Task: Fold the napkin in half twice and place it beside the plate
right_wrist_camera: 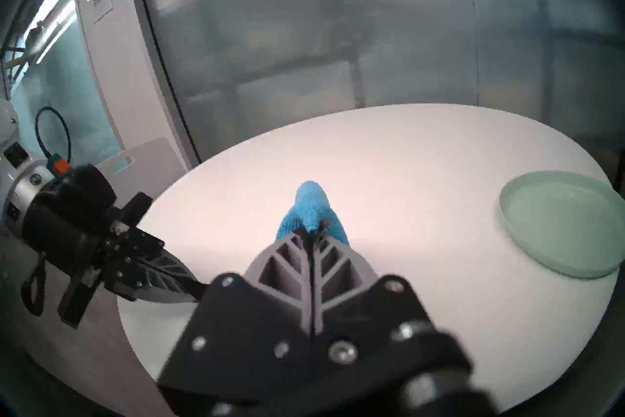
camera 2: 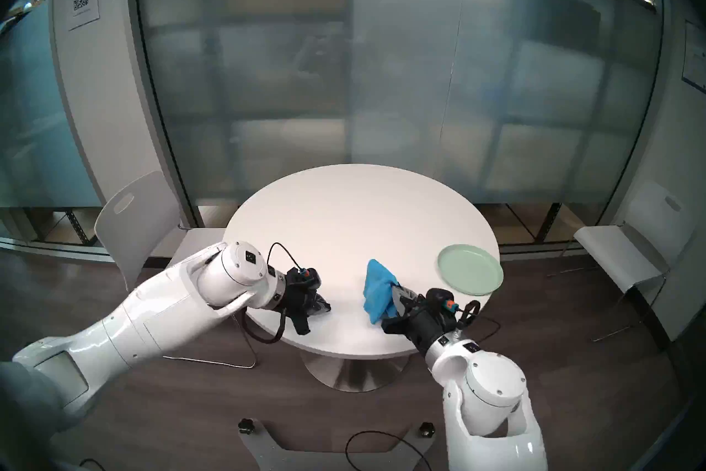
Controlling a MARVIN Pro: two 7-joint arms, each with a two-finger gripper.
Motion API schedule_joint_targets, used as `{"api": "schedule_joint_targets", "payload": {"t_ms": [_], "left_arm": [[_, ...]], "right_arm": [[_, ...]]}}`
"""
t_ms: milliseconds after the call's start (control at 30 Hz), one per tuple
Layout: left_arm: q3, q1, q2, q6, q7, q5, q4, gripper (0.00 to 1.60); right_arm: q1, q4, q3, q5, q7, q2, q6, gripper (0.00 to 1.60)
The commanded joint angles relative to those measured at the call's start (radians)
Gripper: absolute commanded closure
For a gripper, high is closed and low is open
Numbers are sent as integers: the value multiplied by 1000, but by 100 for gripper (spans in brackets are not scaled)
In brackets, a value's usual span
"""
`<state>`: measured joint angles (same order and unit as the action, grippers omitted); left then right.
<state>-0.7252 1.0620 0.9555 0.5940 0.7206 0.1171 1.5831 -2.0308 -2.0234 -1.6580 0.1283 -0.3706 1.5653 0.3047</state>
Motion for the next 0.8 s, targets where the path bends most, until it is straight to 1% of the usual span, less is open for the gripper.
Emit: {"api": "schedule_joint_targets", "payload": {"t_ms": [0,400,567,767], "left_arm": [[-8,-23,11,-6,10,4,-4,138],[-5,-39,39,-12,24,-6,-23,136],[-2,-44,47,-16,30,-9,-33,136],[0,-50,55,-23,35,-13,-42,136]], "right_arm": [[1,22,-36,18,-2,-2,-18,160],[-17,35,-75,32,-2,6,-30,160],[-18,27,-95,31,0,5,-21,160],[-42,10,-116,24,0,0,0,160]]}}
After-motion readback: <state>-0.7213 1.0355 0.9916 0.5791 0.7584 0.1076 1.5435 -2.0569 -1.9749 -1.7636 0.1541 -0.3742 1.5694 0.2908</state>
